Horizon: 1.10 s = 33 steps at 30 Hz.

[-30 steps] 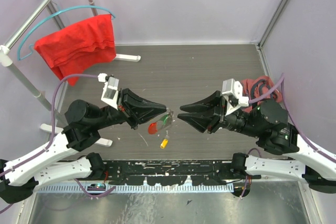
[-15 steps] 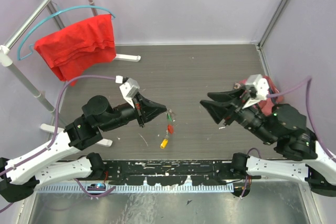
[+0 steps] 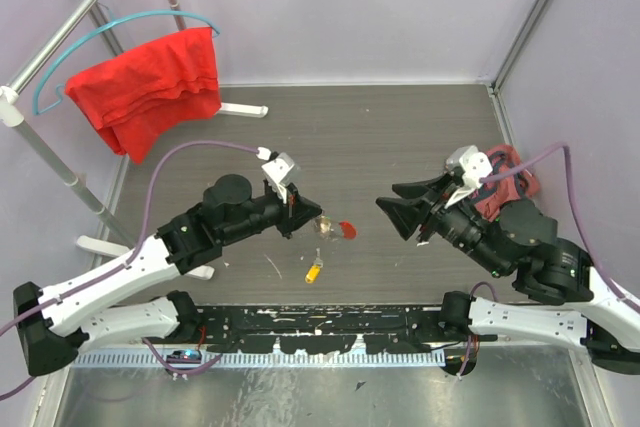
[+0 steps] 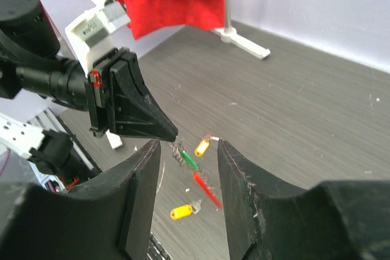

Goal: Put the keys on the keyring

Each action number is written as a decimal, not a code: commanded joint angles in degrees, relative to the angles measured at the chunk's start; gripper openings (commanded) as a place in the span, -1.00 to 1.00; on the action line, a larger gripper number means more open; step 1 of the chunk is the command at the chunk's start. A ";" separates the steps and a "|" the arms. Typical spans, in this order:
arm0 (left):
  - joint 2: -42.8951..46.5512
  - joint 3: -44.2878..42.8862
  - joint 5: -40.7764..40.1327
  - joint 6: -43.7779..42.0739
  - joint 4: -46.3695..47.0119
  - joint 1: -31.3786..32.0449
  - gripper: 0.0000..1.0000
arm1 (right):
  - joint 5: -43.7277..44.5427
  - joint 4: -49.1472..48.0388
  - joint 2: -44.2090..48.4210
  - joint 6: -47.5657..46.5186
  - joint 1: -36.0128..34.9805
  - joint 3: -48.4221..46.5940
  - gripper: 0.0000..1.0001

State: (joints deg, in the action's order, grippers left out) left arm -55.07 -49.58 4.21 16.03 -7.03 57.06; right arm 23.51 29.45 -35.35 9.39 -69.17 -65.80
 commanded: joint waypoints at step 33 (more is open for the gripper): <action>-34.16 -13.23 2.41 -3.56 2.08 -3.24 -0.28 | 19.30 10.62 7.00 23.18 0.07 11.40 0.13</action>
State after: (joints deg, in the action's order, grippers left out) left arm -94.41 -64.51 7.64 11.99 -6.48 55.64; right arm 36.47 40.05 -29.36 27.64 -69.14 -55.27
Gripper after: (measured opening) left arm 0.338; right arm 0.548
